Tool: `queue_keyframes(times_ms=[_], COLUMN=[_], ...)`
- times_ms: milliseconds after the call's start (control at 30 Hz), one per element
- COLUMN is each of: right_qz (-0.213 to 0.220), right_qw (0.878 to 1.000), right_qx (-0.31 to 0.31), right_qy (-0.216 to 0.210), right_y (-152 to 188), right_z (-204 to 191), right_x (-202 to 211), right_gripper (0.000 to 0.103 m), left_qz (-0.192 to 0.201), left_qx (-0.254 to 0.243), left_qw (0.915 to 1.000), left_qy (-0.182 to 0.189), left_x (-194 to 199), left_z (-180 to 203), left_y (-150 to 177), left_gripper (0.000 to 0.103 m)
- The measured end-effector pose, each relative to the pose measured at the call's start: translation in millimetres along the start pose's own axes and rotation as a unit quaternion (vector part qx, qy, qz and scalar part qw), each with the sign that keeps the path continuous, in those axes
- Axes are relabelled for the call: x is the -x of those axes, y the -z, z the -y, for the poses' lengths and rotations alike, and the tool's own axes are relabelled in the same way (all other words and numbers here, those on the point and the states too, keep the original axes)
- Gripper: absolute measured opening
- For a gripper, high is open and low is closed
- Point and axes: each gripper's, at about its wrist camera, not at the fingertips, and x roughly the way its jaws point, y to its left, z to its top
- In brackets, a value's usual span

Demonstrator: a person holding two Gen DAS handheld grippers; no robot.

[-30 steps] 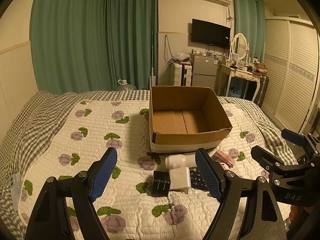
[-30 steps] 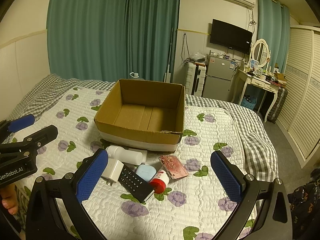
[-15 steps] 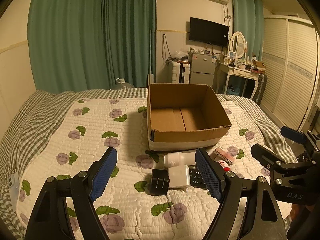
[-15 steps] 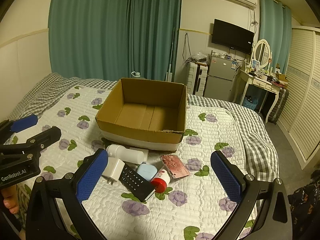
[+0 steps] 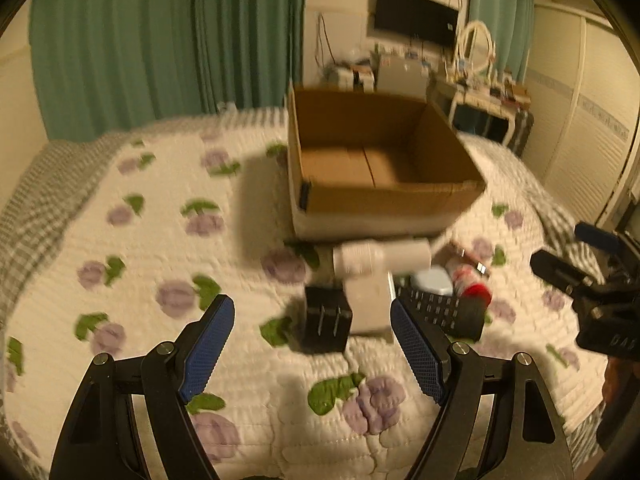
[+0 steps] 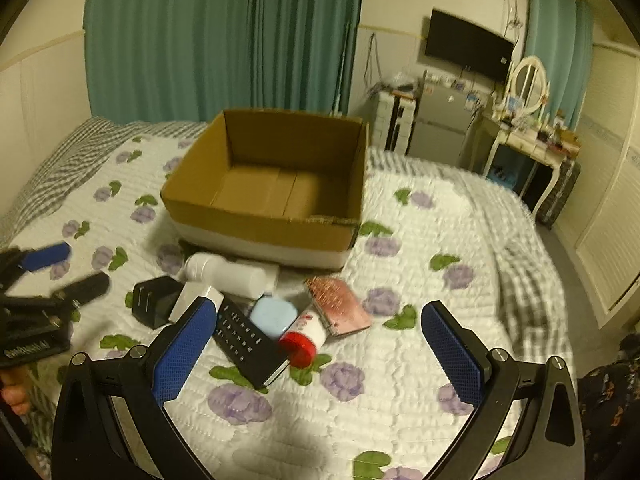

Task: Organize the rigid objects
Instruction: 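Lower the left tool and grasp the black plug charger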

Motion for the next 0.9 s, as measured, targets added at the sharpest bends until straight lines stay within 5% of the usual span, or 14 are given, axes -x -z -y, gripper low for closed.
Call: queue_keyframes(times_ms=[400, 500, 900], right_qz=[-0.043, -0.051, -0.083], right_qw=[0.999, 0.999, 0.994], right_qx=[-0.001, 0.003, 0.027], right_qy=[-0.013, -0.018, -0.064], right_y=[9, 11, 15], right_z=[-1, -5, -33], right_x=[-31, -38, -62], right_gripper=[0.103, 0.103, 0.098], left_qz=[-0.056, -0.074, -0.055], left_qx=[-0.049, -0.045, -0.033], left_qw=[0.9972, 0.9961, 0.9977], left_qy=[-0.007, 0.016, 0.023], left_x=[-60, -70, -65], left_z=[8, 4, -5], left_y=[12, 13, 8], left_gripper=[0.079, 0.04, 0.038])
